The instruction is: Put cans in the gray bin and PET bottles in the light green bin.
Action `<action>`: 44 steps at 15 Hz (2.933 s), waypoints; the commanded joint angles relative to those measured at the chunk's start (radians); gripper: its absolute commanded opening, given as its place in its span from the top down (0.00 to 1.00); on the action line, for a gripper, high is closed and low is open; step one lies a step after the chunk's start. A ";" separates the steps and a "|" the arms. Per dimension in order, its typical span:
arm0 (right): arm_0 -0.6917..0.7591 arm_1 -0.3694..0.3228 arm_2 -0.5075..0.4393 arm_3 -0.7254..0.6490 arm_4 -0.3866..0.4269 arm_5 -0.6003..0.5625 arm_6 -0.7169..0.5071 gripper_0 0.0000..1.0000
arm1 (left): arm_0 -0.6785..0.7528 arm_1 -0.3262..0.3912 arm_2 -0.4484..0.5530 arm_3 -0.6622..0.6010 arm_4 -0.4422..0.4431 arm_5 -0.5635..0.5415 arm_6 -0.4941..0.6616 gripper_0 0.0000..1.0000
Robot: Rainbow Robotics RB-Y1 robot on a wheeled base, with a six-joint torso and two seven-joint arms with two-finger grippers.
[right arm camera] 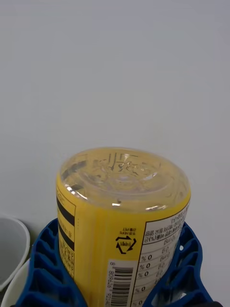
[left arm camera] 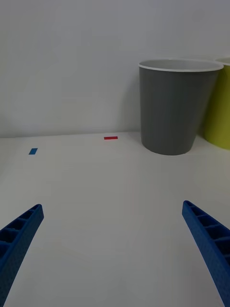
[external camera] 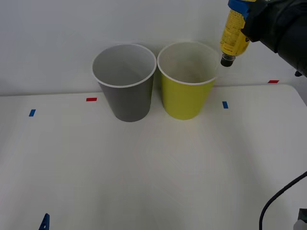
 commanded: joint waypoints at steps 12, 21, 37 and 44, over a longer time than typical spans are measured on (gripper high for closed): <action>-0.092 -0.091 0.208 0.390 -0.023 -0.448 -0.013 0.99 | 0.000 0.000 0.000 0.000 0.000 0.000 0.000 0.00; -0.089 -0.093 0.237 0.393 -0.011 -0.482 -0.037 0.00 | 0.000 0.000 0.000 0.000 0.000 0.000 0.000 0.00; 0.616 -0.053 0.017 -0.041 0.012 -0.680 -0.073 0.00 | 0.000 0.000 0.000 0.000 0.000 0.000 0.000 0.00; 0.912 -0.042 0.050 -0.026 0.038 -0.896 -0.046 0.00 | 0.000 0.000 0.000 0.000 0.000 0.000 0.000 0.00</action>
